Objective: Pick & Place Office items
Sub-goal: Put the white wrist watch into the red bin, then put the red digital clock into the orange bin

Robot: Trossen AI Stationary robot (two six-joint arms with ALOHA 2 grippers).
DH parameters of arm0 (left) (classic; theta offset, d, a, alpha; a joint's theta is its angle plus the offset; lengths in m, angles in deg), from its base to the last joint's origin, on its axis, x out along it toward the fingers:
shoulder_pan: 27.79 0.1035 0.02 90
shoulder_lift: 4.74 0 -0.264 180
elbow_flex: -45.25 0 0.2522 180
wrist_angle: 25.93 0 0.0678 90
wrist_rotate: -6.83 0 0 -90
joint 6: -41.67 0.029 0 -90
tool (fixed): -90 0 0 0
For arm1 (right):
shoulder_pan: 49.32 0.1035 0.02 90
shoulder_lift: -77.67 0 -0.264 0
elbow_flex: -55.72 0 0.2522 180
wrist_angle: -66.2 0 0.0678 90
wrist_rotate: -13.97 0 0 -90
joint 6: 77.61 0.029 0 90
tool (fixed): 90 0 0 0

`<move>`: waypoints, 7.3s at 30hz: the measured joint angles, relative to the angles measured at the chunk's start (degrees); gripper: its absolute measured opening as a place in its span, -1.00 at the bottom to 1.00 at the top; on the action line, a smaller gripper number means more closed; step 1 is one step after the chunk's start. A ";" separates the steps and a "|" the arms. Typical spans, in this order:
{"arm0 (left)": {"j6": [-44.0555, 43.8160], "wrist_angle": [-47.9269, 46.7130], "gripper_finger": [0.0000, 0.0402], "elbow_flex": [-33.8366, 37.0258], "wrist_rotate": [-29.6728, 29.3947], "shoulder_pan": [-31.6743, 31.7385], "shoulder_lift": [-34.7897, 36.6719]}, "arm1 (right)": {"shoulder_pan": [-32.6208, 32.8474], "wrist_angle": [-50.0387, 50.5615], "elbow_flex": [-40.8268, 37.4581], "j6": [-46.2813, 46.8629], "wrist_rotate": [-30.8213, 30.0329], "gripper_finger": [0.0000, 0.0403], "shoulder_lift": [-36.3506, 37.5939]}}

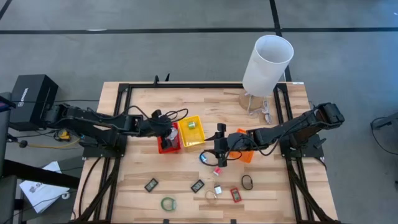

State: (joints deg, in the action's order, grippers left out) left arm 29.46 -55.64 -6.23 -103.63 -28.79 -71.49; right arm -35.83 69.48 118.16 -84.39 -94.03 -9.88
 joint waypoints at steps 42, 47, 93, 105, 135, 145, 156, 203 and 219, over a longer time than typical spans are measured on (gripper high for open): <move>-5.22 -1.21 -0.50 -0.04 3.99 4.56 0.55 | 0.19 -3.46 0.00 -8.66 12.03 -0.05 -1.86; -5.24 -0.67 -0.52 -0.04 3.99 4.54 0.78 | 2.54 -6.37 0.02 -7.78 15.20 -0.05 -1.84; -0.60 5.74 -0.53 -0.01 4.05 3.95 0.64 | 21.19 53.08 25.41 95.93 34.44 -0.14 -19.15; -0.06 9.26 -0.53 -0.02 4.04 3.95 0.67 | 20.59 58.64 34.45 93.33 36.42 -0.07 -28.15; -0.22 10.07 -0.53 -0.02 4.04 3.95 0.69 | 20.64 61.73 33.38 96.46 31.13 0.17 -28.02; -0.24 10.09 -0.53 -0.02 4.04 3.95 0.71 | 20.60 60.46 33.42 95.24 33.34 0.17 -31.66; -0.24 11.05 -0.53 -0.02 4.01 3.97 0.71 | 20.22 60.12 34.07 92.48 34.76 0.15 -33.86; -0.54 12.64 -0.53 -0.02 4.09 3.92 0.71 | 0.94 82.21 17.48 49.21 4.94 -0.20 -8.02; -0.94 12.58 -0.53 -0.02 4.41 3.56 0.71 | -6.27 69.51 8.14 39.75 10.67 0.01 -8.22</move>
State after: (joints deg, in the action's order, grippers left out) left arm 28.52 -43.07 -6.25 -99.22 -25.22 -70.78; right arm -42.10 138.99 126.30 -44.64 -83.36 -18.09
